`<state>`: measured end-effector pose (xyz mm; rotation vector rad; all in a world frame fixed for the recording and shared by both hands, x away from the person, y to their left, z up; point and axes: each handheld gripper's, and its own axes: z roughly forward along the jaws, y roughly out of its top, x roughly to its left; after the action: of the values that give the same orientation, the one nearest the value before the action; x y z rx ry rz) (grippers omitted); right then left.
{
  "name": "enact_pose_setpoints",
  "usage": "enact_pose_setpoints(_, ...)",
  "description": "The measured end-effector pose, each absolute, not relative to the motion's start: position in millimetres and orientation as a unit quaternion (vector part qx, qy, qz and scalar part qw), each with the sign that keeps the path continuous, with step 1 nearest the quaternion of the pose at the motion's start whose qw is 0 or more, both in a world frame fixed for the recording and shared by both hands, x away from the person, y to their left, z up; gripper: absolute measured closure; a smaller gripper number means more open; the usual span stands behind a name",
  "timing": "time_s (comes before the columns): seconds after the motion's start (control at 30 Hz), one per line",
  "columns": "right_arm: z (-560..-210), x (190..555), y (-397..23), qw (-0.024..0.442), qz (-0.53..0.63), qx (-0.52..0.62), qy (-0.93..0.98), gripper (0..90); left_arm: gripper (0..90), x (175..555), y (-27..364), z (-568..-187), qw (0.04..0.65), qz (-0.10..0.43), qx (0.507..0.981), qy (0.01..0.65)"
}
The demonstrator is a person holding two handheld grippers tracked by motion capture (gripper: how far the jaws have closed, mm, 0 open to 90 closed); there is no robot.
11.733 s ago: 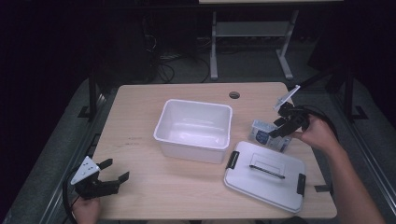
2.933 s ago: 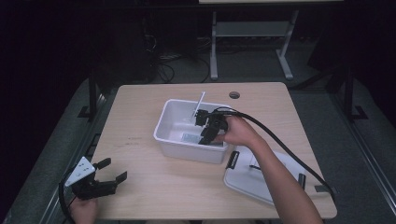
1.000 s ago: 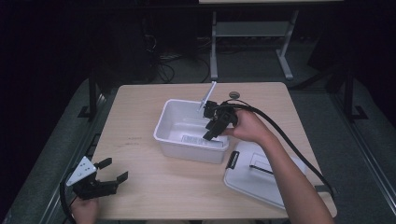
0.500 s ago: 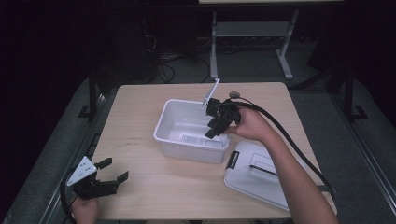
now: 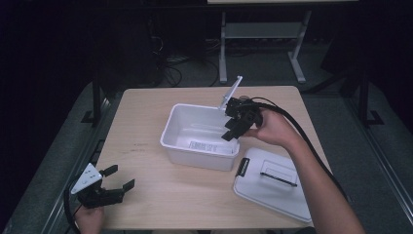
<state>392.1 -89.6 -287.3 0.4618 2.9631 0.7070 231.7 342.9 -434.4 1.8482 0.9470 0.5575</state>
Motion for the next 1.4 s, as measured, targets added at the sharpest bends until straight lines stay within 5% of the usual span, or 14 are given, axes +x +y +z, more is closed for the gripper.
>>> enact_pose_setpoints(1.4,-311,344,-211,0.057,0.245,0.236,0.939,45.1,13.7,232,339,-435,0.467,0.230,0.761,0.388)
